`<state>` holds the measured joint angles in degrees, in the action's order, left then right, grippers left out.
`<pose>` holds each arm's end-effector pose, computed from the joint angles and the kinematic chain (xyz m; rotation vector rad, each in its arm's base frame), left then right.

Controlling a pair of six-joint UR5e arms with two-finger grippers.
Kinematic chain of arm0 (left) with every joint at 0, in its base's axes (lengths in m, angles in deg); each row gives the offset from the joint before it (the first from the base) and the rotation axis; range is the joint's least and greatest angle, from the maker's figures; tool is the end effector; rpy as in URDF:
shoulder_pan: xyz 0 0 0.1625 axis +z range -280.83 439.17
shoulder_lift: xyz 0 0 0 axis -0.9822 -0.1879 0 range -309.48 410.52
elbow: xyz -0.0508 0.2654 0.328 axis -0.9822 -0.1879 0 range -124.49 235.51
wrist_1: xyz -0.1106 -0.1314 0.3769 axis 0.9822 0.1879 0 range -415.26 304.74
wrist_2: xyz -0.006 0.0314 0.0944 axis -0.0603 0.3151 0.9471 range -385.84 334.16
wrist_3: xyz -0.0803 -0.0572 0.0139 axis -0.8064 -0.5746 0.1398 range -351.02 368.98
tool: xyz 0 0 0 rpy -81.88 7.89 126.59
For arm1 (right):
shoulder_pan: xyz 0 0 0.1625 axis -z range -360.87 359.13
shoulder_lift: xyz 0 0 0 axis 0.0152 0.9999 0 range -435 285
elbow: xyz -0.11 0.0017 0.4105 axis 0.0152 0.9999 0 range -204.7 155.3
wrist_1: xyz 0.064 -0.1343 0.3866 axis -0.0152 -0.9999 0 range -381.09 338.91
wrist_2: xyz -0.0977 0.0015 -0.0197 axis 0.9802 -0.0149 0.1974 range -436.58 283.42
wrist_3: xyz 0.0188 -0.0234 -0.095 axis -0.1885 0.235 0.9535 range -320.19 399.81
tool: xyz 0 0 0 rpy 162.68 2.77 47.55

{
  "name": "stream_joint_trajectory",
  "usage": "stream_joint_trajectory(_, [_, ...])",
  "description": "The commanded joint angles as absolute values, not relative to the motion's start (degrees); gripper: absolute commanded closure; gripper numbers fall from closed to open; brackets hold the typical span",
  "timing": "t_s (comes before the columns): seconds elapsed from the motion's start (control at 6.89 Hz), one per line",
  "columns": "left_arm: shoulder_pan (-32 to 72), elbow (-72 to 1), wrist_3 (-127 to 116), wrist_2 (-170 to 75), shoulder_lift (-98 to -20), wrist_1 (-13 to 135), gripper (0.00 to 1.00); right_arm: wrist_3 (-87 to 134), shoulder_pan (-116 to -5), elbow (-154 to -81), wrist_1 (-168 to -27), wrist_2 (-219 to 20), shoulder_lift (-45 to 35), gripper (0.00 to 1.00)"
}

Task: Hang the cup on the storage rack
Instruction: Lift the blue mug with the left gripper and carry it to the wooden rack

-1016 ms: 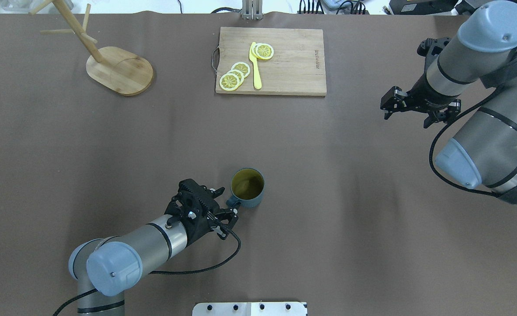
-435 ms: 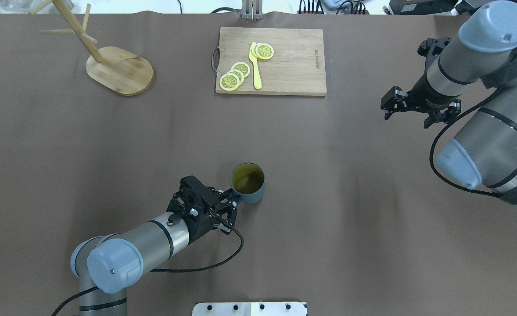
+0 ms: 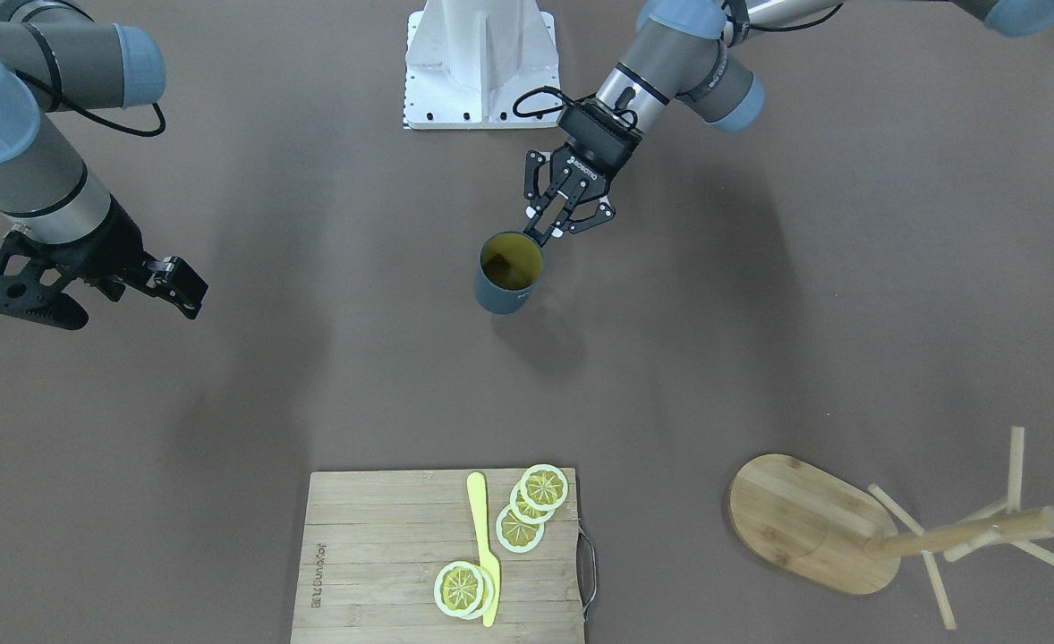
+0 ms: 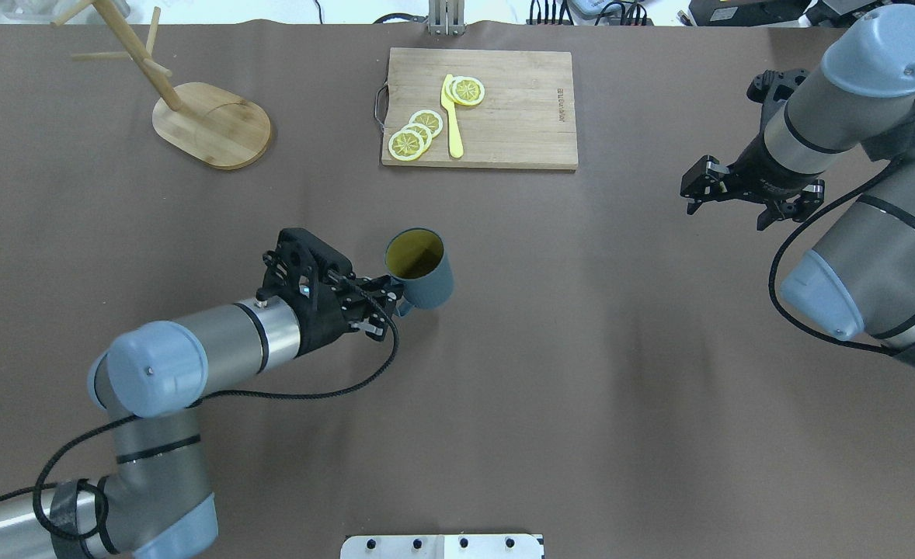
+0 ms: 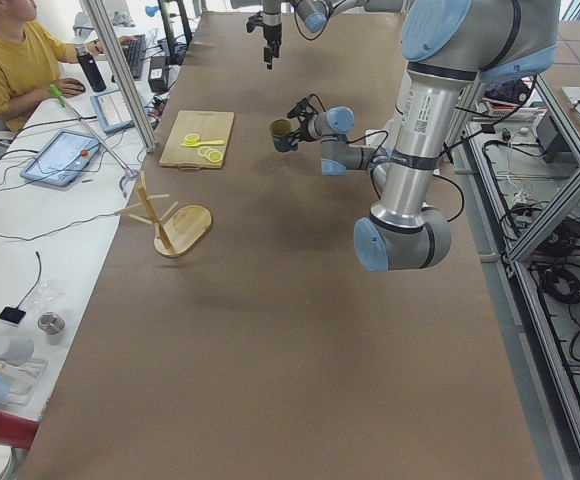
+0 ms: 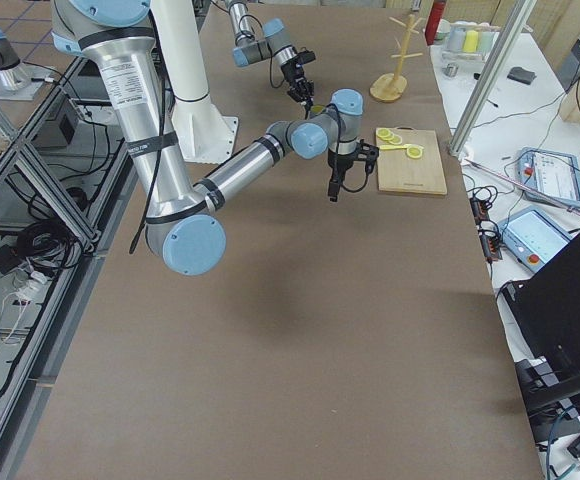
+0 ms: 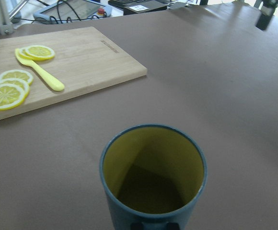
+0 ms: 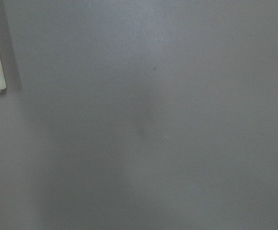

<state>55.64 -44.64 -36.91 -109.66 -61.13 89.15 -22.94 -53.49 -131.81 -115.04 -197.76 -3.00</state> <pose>0.4884 -0.3698 0.2580 0.9104 1.2029 0.2073 -0.2881 -0.5117 0.3624 -0.0668 -0.7488 0.2739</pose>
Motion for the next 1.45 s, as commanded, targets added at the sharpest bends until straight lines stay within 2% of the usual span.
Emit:
stream_joint_trajectory(0.0, [45.6, -44.3, -49.2, -121.9, -60.8, 89.2, 1.0, -23.3, -53.4, -132.1, -115.0, -197.7, -2.7, 0.0])
stream_joint_trajectory(0.29, [34.4, -44.2, -57.1, -135.3, -60.8, 89.2, 1.0, -23.4, -53.4, -132.1, -115.0, -197.4, -2.9, 0.0])
stream_joint_trajectory(0.87, [17.7, -35.2, -73.4, -152.5, -61.8, 89.6, 1.0, -23.5, -53.4, -132.4, -115.0, -197.0, -3.5, 0.0])
stream_joint_trajectory(1.31, [13.6, -31.1, -94.0, -155.7, -65.8, 89.8, 1.0, -23.6, -53.3, -132.6, -115.0, -196.9, -3.7, 0.0])
